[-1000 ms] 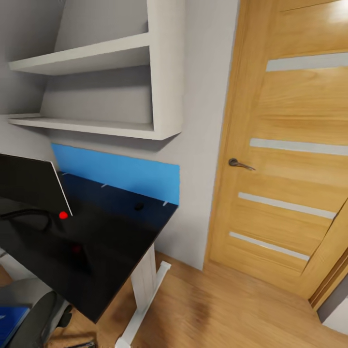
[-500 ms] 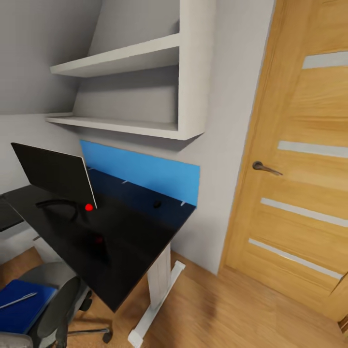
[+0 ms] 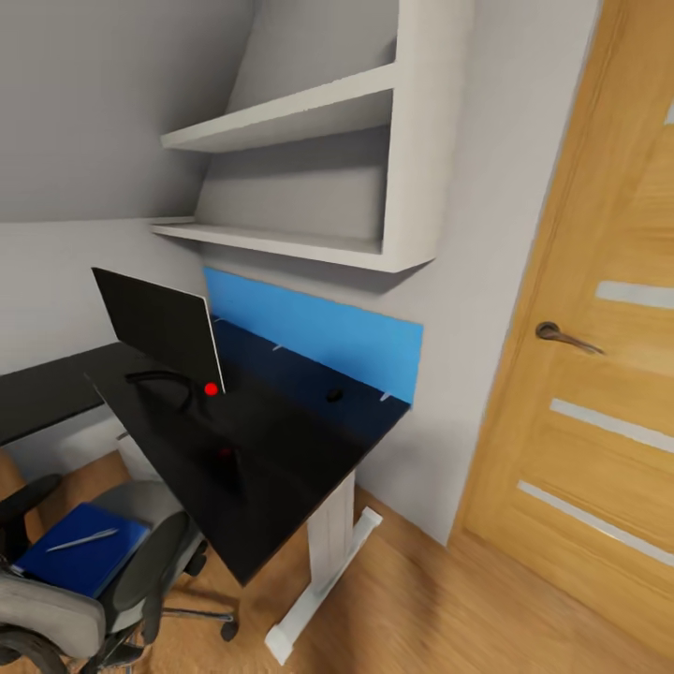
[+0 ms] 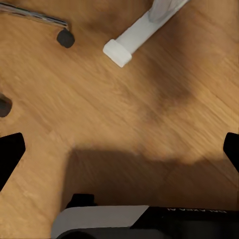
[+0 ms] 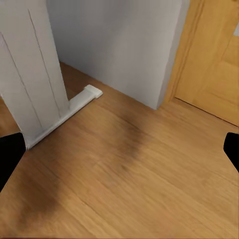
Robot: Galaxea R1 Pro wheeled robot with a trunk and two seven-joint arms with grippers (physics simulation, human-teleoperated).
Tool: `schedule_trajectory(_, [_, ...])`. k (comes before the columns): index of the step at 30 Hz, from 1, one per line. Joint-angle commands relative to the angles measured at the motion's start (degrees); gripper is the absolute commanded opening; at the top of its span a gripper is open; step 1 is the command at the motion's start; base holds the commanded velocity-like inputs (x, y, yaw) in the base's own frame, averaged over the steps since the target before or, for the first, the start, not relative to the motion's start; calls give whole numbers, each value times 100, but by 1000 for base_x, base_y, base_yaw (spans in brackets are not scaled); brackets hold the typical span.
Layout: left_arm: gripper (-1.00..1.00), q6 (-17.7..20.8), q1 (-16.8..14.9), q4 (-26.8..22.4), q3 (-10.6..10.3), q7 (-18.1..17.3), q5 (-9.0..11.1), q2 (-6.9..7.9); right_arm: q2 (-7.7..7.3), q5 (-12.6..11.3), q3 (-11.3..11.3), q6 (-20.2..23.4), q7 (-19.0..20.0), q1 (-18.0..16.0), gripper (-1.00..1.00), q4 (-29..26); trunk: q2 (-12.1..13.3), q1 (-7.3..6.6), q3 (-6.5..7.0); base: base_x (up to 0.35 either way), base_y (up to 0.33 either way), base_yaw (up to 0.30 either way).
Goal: In the bedroom, organize the workspace by keeping the computer under the desk, ensuring the monitor is on the desk, placing the keyboard on the desk next to the monitor, placing the mouse on the desk next to the keyboard, moving the folder from the swivel chair onto the desk next to the mouse, stacking the notebook on top of the folder with the pen on top of the notebook, and positioning the swivel chair next to the desk.
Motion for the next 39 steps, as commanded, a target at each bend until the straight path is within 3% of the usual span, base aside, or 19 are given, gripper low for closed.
schedule_trajectory(1, [100, -114, 2, -7, -1, 5, 31, 7, -1, 5, 5, -42, -12, -3, 100, 33, -4, 1, -5, 0, -17, 290])
schedule_trajectory(2, [100, -380, 2, 1, 4, 7, 33, 25, -3, 6, 7, -50, -12, -3, 100, 85, -4, 1, -5, 0, -11, 290])
schedule_trajectory(4, [100, -1264, 2, 163, 12, 8, 36, 58, -5, 8, 15, -50, -11, -3, 100, 151, -4, 1, -5, 0, -5, 290])
schedule_trajectory(7, [100, -1950, 2, 492, 21, 25, 44, 85, -9, 9, 17, -50, -11, -3, 100, 170, -4, 1, -5, 0, -2, 290])
schedule_trajectory(8, [100, -2260, 2, 705, 60, 145, 77, 99, -10, 9, 18, -50, -11, -3, 100, 176, -4, 1, -5, 0, -1, 290])
schedule_trajectory(10, [100, -2421, 2, 823, 141, 421, 130, 121, -13, 9, 18, -50, -11, -3, 100, 179, -4, 1, -5, 0, 0, 290])
schedule_trajectory(11, [100, -2523, 2, 900, 251, 966, 190, 158, -14, 9, 18, -50, -11, -3, 100, 181, -4, 1, -5, 0, 0, 290])
schedule_trajectory(12, [100, -2580, 2, 949, 316, 1492, 223, 179, -14, 9, 22, -50, -11, -3, 100, 184, -4, 1, -5, 0, 0, 289])
schedule_trajectory(15, [100, -2597, 2, 994, 334, 1637, 228, 179, -13, 13, 26, -50, -5, -3, 100, 190, -4, 1, -5, 0, 0, 290])
schedule_trajectory(39, [100, -2595, 2, 1019, 330, 1670, 221, 163, -14, 12, 27, -50, -3, -3, 100, 183, -4, 1, -5, -183, -22, 289])
